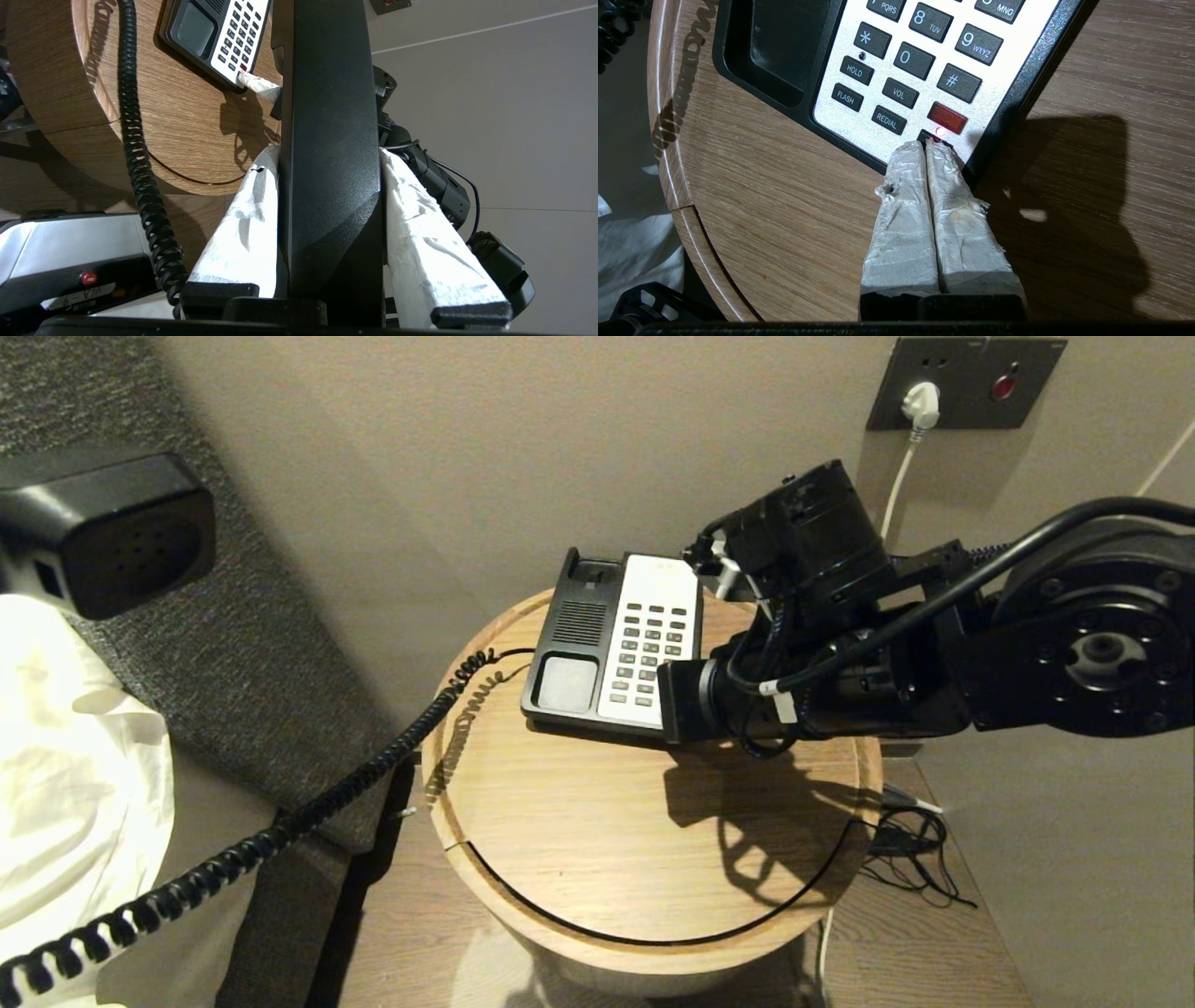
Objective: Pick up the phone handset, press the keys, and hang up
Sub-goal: Dial the number
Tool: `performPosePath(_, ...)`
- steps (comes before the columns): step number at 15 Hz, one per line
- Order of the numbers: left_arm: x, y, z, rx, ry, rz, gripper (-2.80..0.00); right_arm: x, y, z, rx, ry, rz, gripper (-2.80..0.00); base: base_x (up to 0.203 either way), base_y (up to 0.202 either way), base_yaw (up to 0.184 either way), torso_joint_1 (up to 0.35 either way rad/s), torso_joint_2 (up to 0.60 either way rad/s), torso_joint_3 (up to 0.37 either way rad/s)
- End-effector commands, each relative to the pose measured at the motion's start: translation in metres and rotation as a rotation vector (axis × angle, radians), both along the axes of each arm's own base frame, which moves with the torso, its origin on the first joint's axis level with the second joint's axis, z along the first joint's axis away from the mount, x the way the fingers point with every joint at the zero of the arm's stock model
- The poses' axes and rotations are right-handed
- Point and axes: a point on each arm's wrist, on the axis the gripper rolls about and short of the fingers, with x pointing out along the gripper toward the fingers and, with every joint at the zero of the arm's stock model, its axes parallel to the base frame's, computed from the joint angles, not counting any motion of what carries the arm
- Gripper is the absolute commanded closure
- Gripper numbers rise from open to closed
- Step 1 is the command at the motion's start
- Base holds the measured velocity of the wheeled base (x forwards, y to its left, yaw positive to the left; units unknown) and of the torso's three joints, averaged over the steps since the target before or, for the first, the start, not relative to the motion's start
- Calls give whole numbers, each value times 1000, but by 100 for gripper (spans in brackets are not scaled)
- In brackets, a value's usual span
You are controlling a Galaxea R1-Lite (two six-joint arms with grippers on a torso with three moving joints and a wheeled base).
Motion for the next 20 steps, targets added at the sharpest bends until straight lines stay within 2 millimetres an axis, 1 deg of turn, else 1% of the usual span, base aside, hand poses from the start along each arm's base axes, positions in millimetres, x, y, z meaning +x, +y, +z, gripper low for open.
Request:
performPosePath(1, 0, 0, 0, -3, 7, -1, 0, 1, 1, -3, -8, 8, -1, 0, 0, 0, 0, 0, 0, 0)
performPosePath(5, -1, 0, -1, -3, 5, -1, 0, 1, 1, -3, -7, 6, -2, 0, 0, 0, 0, 0, 0, 0)
performPosePath(10, -1, 0, -1, -3, 7, -3, 0, -3, -3, 6, 11, -9, -1, 0, 0, 0, 0, 0, 0, 0)
performPosePath(20, -1, 0, -2, -2, 6, -3, 0, 0, 0, 6, 21, -15, -3, 0, 0, 0, 0, 0, 0, 0)
